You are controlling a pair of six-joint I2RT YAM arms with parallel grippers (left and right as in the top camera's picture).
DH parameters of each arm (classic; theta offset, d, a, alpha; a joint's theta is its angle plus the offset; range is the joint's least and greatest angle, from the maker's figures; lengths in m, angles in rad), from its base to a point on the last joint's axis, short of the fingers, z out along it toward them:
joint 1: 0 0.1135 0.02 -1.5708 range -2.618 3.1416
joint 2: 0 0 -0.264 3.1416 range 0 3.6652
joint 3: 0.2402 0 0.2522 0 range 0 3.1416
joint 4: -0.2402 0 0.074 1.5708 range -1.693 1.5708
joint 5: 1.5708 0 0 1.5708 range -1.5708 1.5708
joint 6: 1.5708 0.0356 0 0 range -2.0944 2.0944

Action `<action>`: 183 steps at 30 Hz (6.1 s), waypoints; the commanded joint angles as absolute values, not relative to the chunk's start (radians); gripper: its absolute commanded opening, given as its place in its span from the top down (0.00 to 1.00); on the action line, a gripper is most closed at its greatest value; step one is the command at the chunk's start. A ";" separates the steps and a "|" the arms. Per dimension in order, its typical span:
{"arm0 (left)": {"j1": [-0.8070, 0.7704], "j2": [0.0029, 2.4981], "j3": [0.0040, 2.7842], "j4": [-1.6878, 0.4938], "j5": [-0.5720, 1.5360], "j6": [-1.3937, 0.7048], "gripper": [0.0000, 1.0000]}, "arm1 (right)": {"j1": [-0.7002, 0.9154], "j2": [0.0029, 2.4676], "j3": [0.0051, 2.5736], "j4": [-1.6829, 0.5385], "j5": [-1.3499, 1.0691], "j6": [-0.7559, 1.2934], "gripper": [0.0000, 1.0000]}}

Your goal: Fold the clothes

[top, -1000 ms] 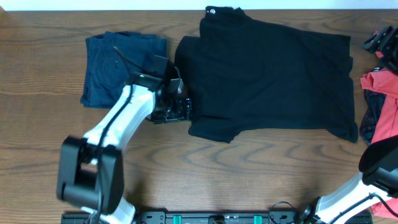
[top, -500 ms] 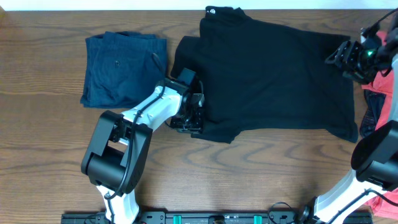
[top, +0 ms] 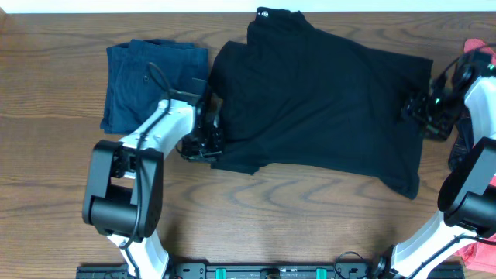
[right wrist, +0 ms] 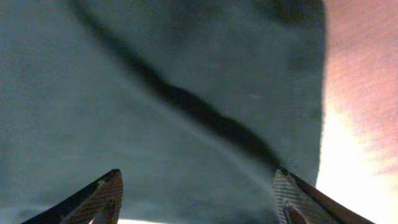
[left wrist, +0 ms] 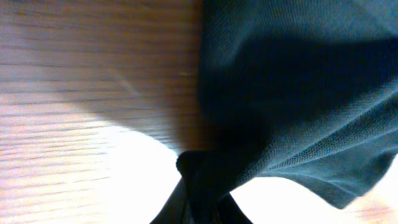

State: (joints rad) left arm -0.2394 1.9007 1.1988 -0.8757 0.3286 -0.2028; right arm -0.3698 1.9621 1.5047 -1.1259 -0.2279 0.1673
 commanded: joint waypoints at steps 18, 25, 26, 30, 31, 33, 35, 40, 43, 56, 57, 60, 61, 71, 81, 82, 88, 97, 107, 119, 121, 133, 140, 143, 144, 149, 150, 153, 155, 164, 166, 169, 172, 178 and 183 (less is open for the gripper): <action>-0.242 1.877 1.196 -0.888 0.305 -0.192 0.91 | -0.482 1.982 1.276 -0.532 -0.274 0.230 0.53; -0.242 1.877 1.196 -0.900 0.305 -0.192 0.91 | -0.470 1.983 1.200 -0.373 -0.276 0.229 0.64; -0.241 1.877 1.196 -0.903 0.305 -0.192 0.90 | -0.470 1.983 1.190 -0.356 -0.284 0.231 0.66; -0.241 1.877 1.196 -0.916 0.305 -0.192 0.90 | -0.470 1.983 1.161 -0.302 -0.292 0.240 0.89; -0.241 1.877 1.196 -0.920 0.305 -0.192 0.90 | -0.470 1.983 1.161 -0.294 -0.292 0.241 0.97; -0.241 1.877 1.196 -0.927 0.305 -0.192 0.91 | -0.471 1.983 1.162 -0.271 -0.292 0.241 0.99; -0.241 1.877 1.196 -0.935 0.305 -0.192 0.91 | -0.479 1.983 1.170 -0.245 -0.292 0.243 0.99; -0.241 1.877 1.196 -0.964 0.305 -0.191 0.90 | -0.536 1.983 1.245 -0.251 -0.289 0.242 0.99; -0.241 1.877 1.196 -0.968 0.305 -0.186 0.90 | -0.566 1.983 1.283 -0.256 -0.332 0.242 0.99; -0.241 1.877 1.196 -0.938 0.305 -0.184 0.89 | -0.496 1.983 1.205 -0.440 -0.395 0.137 0.40; -0.241 1.877 1.196 -0.937 0.305 -0.184 0.89 | -0.486 1.983 1.195 -0.432 -0.381 0.137 0.43; -0.241 1.877 1.196 -0.937 0.305 -0.184 0.87 | -0.461 1.983 1.176 -0.410 -0.308 0.145 0.64; -0.241 1.877 1.196 -0.937 0.305 -0.184 0.87 | -0.456 1.983 1.174 -0.404 -0.287 0.146 0.76; -0.241 1.877 1.196 -0.947 0.305 -0.184 0.86 | -0.467 1.983 1.169 -0.238 -0.232 0.204 0.99; -0.241 1.877 1.196 -0.950 0.305 -0.185 0.85 | -0.535 1.974 1.171 -0.241 -0.453 0.216 0.34; -0.241 1.877 1.196 -0.950 0.305 -0.185 0.85 | -0.546 1.967 1.171 -0.252 -0.495 0.215 0.33; -0.241 1.877 1.196 -0.952 0.305 -0.185 0.83 | -0.622 1.864 1.171 -0.376 -0.637 0.201 0.36; -0.241 1.874 1.217 -0.976 0.306 -0.185 0.79 | -0.638 1.647 1.171 -0.941 -0.363 0.205 0.35; -0.241 1.874 1.242 -0.983 0.306 -0.184 0.78 | -0.629 1.643 1.063 -1.055 -0.112 0.269 0.36; -0.241 1.874 1.242 -0.983 0.305 -0.184 0.77 | -0.627 1.643 0.795 -0.769 -0.300 0.344 0.48; -0.241 1.874 1.242 -0.983 0.305 -0.184 0.76 | -0.627 1.643 0.794 -0.770 -0.296 0.344 0.55; -0.240 1.813 1.320 -1.071 0.306 -0.184 0.94 | -0.750 1.626 1.065 -0.952 -0.295 0.281 0.99; -0.242 1.586 1.328 -1.144 0.330 -0.220 0.94 | -0.822 1.621 1.302 -1.137 -0.296 0.245 0.99; -0.244 1.472 1.328 -1.182 0.336 -0.227 0.94 | -0.822 1.621 1.350 -1.184 -0.296 0.226 0.99; -0.244 1.440 1.328 -1.196 0.336 -0.228 0.94 | -0.822 1.621 1.358 -1.194 -0.297 0.226 0.99; -0.244 1.285 1.328 -1.283 0.336 -0.241 0.94 | -0.822 1.613 1.404 -1.223 -0.332 0.187 0.99; -0.245 1.261 1.328 -1.290 0.336 -0.247 0.94 | -0.823 1.607 1.420 -1.222 -0.336 0.182 0.99; -0.248 1.202 1.328 -1.241 0.336 -0.249 0.94 | -0.822 1.602 1.469 -1.212 -0.369 0.182 0.99; -0.248 1.190 1.328 -1.176 0.336 -0.250 0.94 | -0.812 1.602 1.485 -1.190 -0.421 0.182 0.99; -0.248 1.330 1.327 -1.122 0.305 -0.244 0.94 | -0.758 1.605 1.485 -1.130 -0.415 0.186 0.99; -0.248 1.352 1.327 -1.110 0.305 -0.229 0.94 | -0.758 1.605 1.485 -1.114 -0.416 0.199 0.99; -0.247 1.354 1.354 -1.061 0.305 -0.222 0.94 | -0.758 1.605 1.485 -1.034 -0.470 0.231 0.99; -0.247 1.352 1.445 -1.026 0.305 -0.182 0.94 | -0.760 1.604 1.486 -0.900 -0.654 0.233 0.99; -0.247 1.330 1.732 -1.115 0.271 -0.089 0.94 | -0.799 1.566 1.606 -0.903 -0.851 0.310 0.99; -0.248 1.267 1.913 -1.255 0.271 -0.052 0.94 | -0.859 1.470 1.770 -1.072 -0.844 0.269 0.99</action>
